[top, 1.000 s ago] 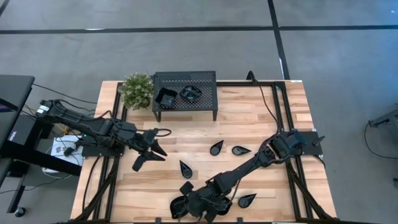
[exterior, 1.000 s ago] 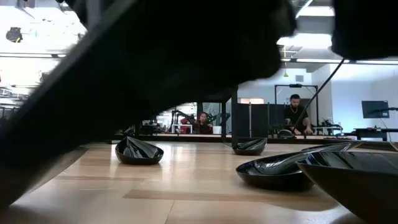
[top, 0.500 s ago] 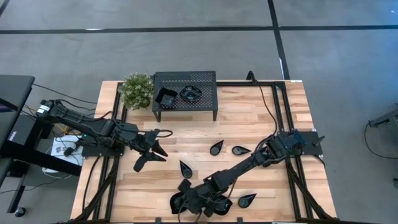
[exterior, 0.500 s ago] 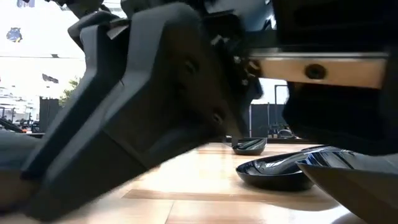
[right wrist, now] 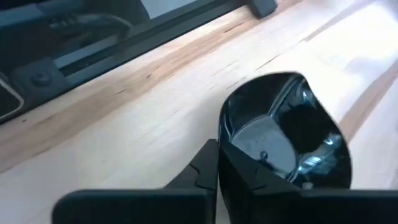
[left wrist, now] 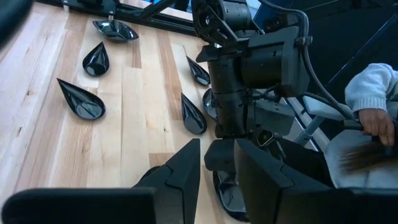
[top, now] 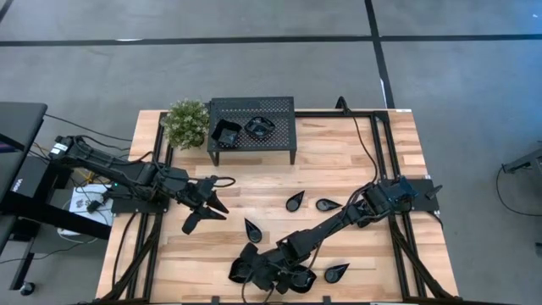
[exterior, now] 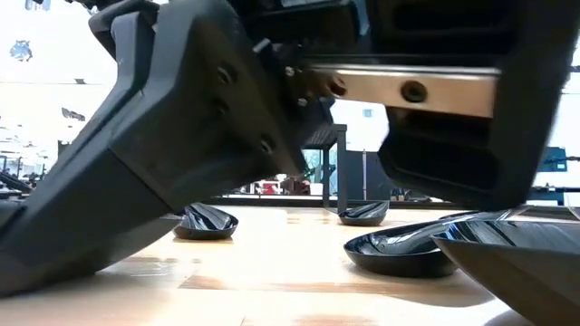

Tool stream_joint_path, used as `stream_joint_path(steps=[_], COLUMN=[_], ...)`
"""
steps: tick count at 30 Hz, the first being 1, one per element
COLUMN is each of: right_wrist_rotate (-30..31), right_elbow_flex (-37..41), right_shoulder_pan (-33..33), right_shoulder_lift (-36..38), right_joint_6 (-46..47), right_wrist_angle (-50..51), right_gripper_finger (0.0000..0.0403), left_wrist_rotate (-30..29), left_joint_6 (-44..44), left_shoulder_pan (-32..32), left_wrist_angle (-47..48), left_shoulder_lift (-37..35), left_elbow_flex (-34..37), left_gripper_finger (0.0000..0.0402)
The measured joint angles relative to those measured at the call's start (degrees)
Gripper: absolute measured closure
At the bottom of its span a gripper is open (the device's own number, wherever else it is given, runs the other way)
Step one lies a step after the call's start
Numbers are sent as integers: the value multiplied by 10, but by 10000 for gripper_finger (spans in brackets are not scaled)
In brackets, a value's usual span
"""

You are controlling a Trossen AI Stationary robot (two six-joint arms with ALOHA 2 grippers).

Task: Pick & Place Mini shaped plates
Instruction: Stack the leaf shaped plate on top of the leaf shaped plate on the shelf

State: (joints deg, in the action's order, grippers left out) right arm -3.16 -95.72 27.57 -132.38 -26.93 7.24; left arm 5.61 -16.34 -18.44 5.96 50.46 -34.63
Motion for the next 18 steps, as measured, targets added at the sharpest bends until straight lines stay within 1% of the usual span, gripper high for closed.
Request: stream_joint_path(steps=[2,5,8,10,12,15,18], right_wrist_rotate=[0,0,1,9,42,125,202], right_elbow_flex=[-1,-24,-60,-85,-112,-146,-156], right_shoulder_pan=[0,-1,-2,-3,-3,-7,-19], right_shoulder_lift=[0,0,10,23,36,61,92], right_joint_6=[12,43,71,75,75,74,70], right_wrist_angle=[-4,21,77,129,176,270,363], right_gripper_finger=[390,387,399,398,395,400,398], left_wrist_rotate=[0,0,0,0,0,0,0], left_joint_6=[0,0,0,0,0,0,-1], left_shoulder_pan=[0,0,0,0,0,0,0], left_wrist_angle=[0,0,0,0,0,0,0], left_shoulder_lift=[0,0,0,0,0,-2,-6], left_elbow_flex=[0,0,0,0,0,0,0], left_gripper_finger=[302,302,302,302,302,302,302])
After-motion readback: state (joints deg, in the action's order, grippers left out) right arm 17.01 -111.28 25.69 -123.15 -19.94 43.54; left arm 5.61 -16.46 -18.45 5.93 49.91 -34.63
